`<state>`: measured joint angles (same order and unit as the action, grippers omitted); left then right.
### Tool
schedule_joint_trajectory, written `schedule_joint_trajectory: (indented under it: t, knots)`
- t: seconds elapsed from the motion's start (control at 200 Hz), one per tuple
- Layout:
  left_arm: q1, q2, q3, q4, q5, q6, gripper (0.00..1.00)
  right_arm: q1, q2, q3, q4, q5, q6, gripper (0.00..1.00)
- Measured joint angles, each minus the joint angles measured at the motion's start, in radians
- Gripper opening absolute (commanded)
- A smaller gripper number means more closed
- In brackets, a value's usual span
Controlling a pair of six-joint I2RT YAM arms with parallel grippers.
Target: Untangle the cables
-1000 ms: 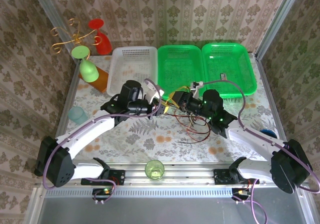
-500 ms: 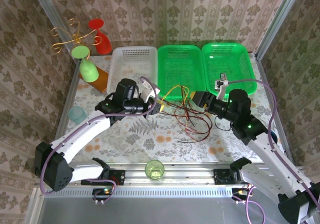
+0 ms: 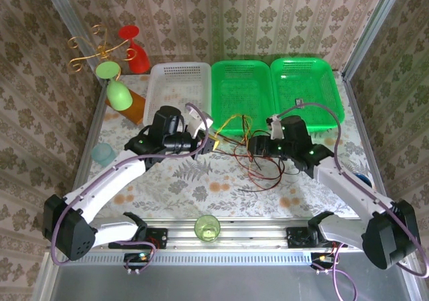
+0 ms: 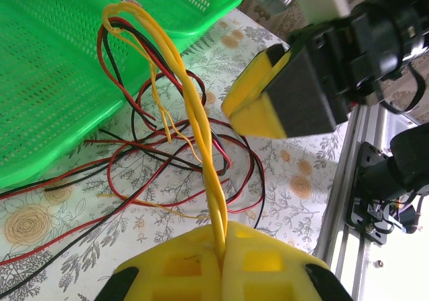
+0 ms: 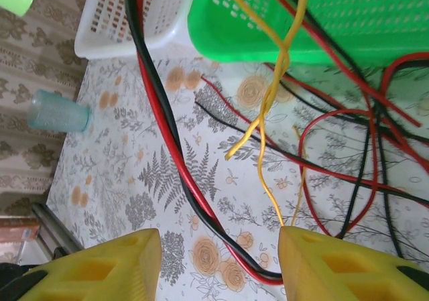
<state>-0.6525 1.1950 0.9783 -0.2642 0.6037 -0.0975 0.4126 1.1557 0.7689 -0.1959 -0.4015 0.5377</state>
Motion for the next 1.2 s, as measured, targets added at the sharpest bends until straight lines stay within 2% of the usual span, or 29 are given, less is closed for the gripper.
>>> schedule_joint_trajectory:
  t: [0.09, 0.12, 0.285, 0.44, 0.735, 0.945, 1.2]
  knots:
    - [0.0, -0.01, 0.0, -0.005, -0.002, 0.0, 0.0, 0.017, 0.044, 0.0, 0.031, -0.024, -0.012, 0.5]
    - [0.0, -0.013, 0.0, -0.006, -0.002, 0.0, 0.0, 0.024, 0.061, 0.001, 0.04, -0.031, -0.014, 0.46]
    - [0.0, -0.017, 0.0, -0.021, -0.008, 0.0, 0.0, 0.048, 0.136, 0.022, 0.051, -0.051, -0.053, 0.0]
    - [0.0, -0.027, 0.009, -0.076, -0.037, 0.013, 0.0, 0.036, 0.111, 0.037, 0.021, -0.048, -0.09, 0.0]
    - [0.037, -0.113, 0.028, -0.186, -0.133, 0.068, 0.0, -0.068, -0.04, -0.014, -0.043, 0.009, -0.081, 0.0]
    - [0.046, -0.163, 0.073, -0.219, -0.145, 0.072, 0.0, -0.069, -0.035, -0.105, -0.069, 0.089, -0.013, 0.0]
    - [0.052, -0.208, 0.178, -0.221, -0.148, 0.059, 0.0, -0.07, 0.09, -0.119, -0.069, 0.154, 0.026, 0.0]
